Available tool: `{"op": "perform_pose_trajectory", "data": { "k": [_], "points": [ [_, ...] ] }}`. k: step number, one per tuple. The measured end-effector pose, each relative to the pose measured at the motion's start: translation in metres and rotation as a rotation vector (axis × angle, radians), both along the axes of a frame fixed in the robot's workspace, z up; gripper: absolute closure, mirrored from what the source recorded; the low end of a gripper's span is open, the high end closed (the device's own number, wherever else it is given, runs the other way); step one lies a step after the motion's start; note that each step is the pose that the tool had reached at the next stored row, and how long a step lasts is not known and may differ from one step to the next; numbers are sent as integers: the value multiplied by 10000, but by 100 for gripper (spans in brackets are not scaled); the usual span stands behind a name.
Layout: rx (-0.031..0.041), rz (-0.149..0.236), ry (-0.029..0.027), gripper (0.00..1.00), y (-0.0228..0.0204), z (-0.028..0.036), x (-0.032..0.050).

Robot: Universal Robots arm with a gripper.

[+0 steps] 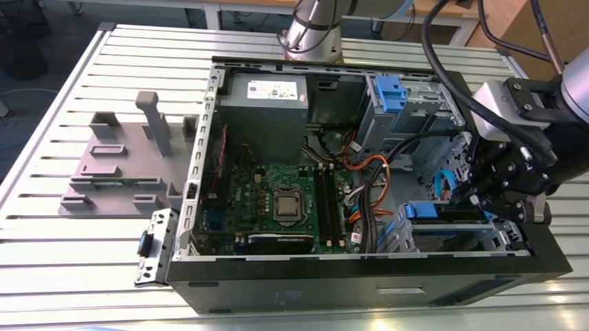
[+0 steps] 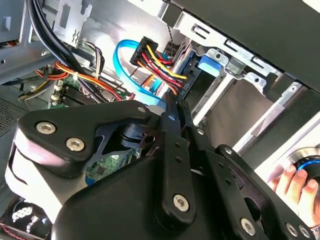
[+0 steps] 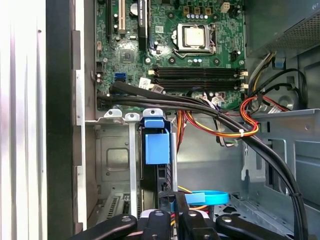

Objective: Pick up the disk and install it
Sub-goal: 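Insert the second disk wire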

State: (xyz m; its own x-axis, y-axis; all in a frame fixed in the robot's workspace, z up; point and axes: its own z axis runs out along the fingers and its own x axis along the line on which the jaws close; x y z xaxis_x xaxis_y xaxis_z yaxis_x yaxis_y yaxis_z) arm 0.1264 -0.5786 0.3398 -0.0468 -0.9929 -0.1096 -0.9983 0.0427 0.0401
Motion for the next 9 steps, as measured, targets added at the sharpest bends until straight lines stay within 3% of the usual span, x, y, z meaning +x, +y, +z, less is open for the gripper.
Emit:
{"op": "perform_pose_trajectory", "data": {
  "k": [9],
  "points": [
    [43, 89, 0, 84, -15, -37, -2]
  ]
}}
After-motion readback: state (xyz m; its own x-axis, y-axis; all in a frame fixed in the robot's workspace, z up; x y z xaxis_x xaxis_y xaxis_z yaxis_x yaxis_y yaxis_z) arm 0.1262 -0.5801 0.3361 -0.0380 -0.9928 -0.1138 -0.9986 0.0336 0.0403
